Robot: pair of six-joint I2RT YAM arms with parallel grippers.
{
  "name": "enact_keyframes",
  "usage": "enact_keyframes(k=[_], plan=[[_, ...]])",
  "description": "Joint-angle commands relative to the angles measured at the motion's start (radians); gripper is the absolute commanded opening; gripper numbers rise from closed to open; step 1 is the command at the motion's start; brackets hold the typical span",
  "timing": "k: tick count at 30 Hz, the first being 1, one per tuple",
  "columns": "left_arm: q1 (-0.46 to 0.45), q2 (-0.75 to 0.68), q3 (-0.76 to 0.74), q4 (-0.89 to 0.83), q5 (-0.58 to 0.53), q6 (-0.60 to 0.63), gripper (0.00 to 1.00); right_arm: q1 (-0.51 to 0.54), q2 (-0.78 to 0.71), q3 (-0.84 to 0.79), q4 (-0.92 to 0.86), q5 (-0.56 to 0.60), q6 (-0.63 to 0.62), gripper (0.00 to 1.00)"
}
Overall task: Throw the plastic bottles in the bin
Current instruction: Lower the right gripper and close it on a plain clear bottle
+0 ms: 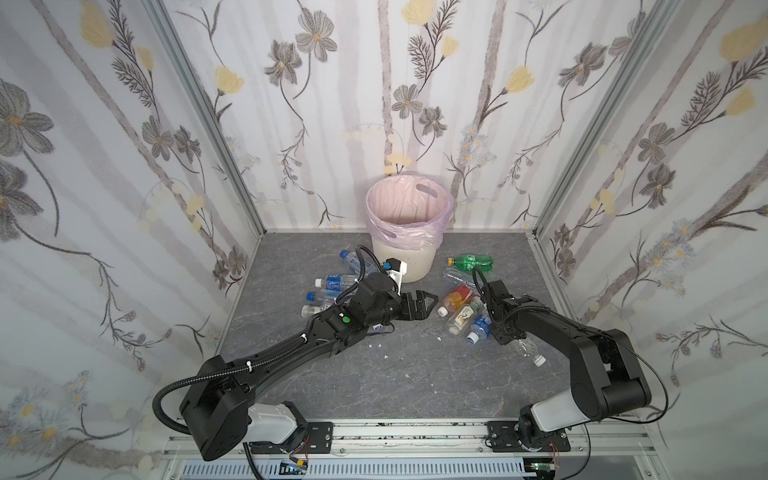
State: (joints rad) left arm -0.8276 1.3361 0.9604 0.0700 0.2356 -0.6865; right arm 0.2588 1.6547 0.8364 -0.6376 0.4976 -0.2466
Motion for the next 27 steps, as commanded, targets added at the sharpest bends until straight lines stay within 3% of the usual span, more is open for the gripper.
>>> enact_keyframes(k=[1, 17, 27], plan=[[0.002, 0.004, 0.001, 0.025, -0.009, -0.002, 1.00, 0.000, -0.033, 0.013, -0.006, 0.013, 0.010, 0.44], [0.001, 0.000, 0.007, 0.024, -0.032, 0.004, 1.00, 0.000, -0.190, 0.089, -0.028, -0.005, 0.036, 0.37], [0.000, 0.032, 0.058, 0.009, -0.039, 0.041, 1.00, 0.000, -0.231, 0.254, -0.034, -0.076, 0.066, 0.38]])
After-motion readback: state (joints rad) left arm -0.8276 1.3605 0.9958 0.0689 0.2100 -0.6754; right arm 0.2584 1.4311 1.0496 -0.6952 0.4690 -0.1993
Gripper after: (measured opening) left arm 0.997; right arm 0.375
